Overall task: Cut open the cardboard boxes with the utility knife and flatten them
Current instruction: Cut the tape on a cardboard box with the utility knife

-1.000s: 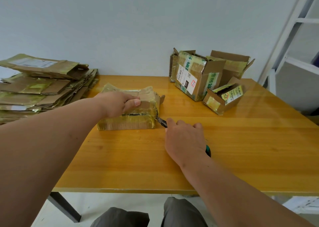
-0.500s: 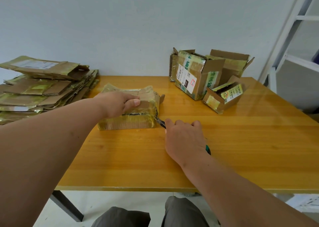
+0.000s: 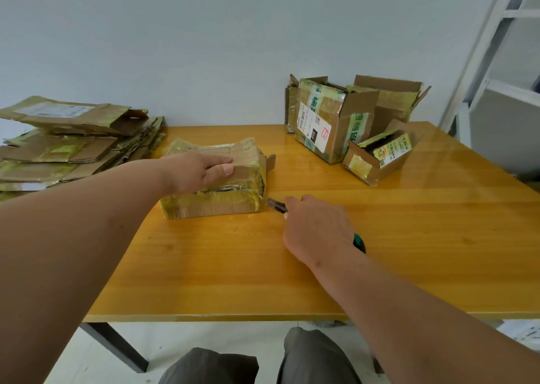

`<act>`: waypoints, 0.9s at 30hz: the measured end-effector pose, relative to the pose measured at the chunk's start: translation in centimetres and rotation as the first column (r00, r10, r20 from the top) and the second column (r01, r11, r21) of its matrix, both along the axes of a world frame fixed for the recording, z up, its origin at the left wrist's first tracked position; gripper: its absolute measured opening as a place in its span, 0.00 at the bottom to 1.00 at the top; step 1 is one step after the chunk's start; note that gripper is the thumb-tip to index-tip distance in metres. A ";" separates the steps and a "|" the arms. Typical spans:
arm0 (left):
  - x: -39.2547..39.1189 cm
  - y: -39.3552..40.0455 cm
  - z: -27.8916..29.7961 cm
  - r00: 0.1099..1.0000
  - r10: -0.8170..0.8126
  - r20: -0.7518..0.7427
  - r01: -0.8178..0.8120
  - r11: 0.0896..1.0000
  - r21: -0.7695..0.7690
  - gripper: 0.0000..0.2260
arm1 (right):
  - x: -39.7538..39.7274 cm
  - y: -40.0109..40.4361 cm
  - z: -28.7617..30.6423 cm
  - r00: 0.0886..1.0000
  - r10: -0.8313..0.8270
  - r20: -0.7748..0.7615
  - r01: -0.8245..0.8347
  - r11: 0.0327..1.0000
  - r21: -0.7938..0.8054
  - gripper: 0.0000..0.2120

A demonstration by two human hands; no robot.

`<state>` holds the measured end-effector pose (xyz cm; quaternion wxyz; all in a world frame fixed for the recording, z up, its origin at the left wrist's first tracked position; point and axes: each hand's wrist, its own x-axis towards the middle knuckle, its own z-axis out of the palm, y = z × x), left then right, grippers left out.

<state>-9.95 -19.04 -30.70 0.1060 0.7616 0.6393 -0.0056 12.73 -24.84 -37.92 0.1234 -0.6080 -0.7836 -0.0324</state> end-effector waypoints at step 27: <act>0.4 -0.5 0.1 0.995 0.094 -0.043 -0.093 0.995 0.027 0.29 | -1.3 0.4 0.6 0.989 0.066 0.134 -0.060 0.997 -0.048 0.11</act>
